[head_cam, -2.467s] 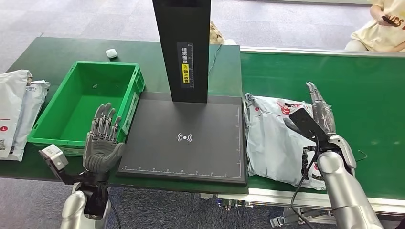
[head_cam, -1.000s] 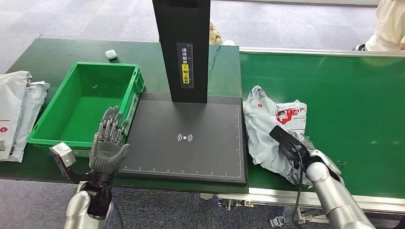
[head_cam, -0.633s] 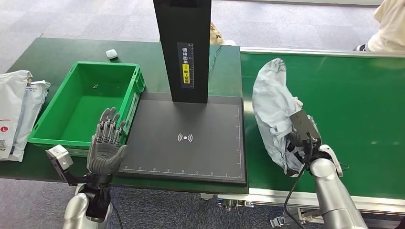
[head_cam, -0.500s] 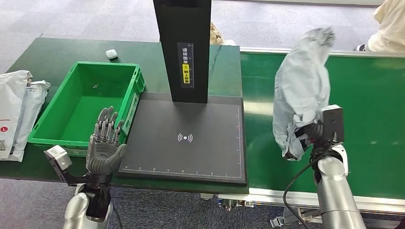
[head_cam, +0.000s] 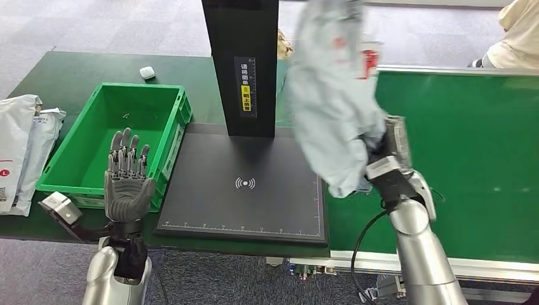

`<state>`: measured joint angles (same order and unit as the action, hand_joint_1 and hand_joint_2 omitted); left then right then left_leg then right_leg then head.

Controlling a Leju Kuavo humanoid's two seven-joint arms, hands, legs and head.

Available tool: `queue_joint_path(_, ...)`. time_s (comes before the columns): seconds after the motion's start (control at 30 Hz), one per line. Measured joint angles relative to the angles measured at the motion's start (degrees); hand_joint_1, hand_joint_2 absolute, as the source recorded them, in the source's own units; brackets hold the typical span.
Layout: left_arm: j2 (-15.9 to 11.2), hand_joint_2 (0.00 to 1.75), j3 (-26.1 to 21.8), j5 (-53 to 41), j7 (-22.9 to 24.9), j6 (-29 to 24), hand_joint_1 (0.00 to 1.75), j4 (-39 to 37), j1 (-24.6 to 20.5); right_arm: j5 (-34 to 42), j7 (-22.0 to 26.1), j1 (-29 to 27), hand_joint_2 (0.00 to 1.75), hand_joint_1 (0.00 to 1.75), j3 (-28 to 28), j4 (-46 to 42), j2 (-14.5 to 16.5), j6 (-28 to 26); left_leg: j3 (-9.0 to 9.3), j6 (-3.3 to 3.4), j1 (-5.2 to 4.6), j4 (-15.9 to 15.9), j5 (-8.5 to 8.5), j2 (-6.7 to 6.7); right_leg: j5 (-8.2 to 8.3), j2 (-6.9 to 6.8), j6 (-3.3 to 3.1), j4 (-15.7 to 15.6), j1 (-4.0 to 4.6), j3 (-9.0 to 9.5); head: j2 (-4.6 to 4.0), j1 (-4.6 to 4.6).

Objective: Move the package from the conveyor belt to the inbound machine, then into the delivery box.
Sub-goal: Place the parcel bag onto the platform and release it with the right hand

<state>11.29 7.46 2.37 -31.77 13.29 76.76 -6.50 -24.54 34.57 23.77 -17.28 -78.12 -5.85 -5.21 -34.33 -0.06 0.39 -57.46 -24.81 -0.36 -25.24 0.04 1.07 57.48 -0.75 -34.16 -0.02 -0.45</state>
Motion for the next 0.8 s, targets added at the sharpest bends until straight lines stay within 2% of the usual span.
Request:
queue_joint_path(0.17,-0.3,1.75,0.1,-0.5,-1.0,-2.2,0.0,-0.5,-0.8,-9.2,-4.3,7.0,1.75,1.75,-13.1,8.8,-0.9,10.8,-0.03,0.02,0.02,0.0,0.07,-0.04,0.03,-0.05,-0.01,0.0,-0.01,0.03,0.0,0.02)
queue_joint_path(0.33,-0.8,1.75,0.0,-0.8,-1.1,-3.0,0.0,-0.5,-0.8,-14.2,-8.7,15.2,1.75,1.75,-26.3,21.1,-1.0,20.4,-0.07,0.03,0.02,0.0,0.07,-0.1,0.02,-0.12,-0.01,0.0,-0.01,0.02,0.0,0.0)
queue_joint_path(0.53,-0.9,1.75,-0.3,-1.2,-0.1,-3.1,0.0,-0.5,-1.1,-15.9,-12.9,22.1,1.75,1.72,-37.0,32.4,0.1,26.0,-0.04,0.02,0.02,0.0,0.06,-0.1,0.01,-0.11,0.0,0.0,-0.01,0.01,0.0,-0.01)
queue_joint_path(0.57,-0.9,1.75,-0.3,-1.2,0.1,-3.2,0.0,-0.5,-1.2,-15.8,-13.4,22.9,1.75,1.72,-38.2,33.9,0.3,26.0,-0.01,0.03,0.02,0.0,0.06,-0.1,0.01,-0.11,0.0,0.0,-0.01,0.02,0.0,-0.01)
queue_joint_path(0.63,-0.9,1.75,-0.3,-1.2,0.2,-3.2,0.0,-0.5,-1.3,-15.0,-13.4,23.8,1.75,1.44,-39.9,35.9,0.5,23.4,0.02,0.03,0.02,0.0,0.06,-0.1,0.02,-0.11,0.0,0.0,-0.01,0.05,0.0,-0.01)
queue_joint_path(0.67,-0.9,1.75,-0.3,-1.2,0.2,-3.3,0.0,-0.5,-1.3,-14.3,-13.0,23.8,1.75,1.47,-40.3,36.5,0.5,20.7,0.03,0.03,0.02,0.0,0.06,-0.1,0.02,-0.11,0.0,0.0,-0.01,0.06,0.0,0.0)
queue_joint_path(0.77,-0.9,1.75,-0.3,-1.1,0.2,-3.4,0.0,-0.4,-0.9,-11.5,-10.2,22.3,1.75,1.19,-40.1,36.6,-0.3,8.7,0.03,0.03,0.02,0.0,0.07,-0.1,0.03,-0.11,0.01,0.0,-0.02,0.07,0.0,0.01)
queue_joint_path(0.8,-0.9,1.75,-0.3,-1.1,0.2,-3.5,0.0,-0.4,-0.8,-10.6,-9.3,21.6,1.75,0.78,-39.6,36.1,-0.6,4.9,0.02,0.03,0.02,-0.1,0.07,-0.1,0.03,-0.11,0.01,0.0,-0.02,0.06,0.0,0.01)
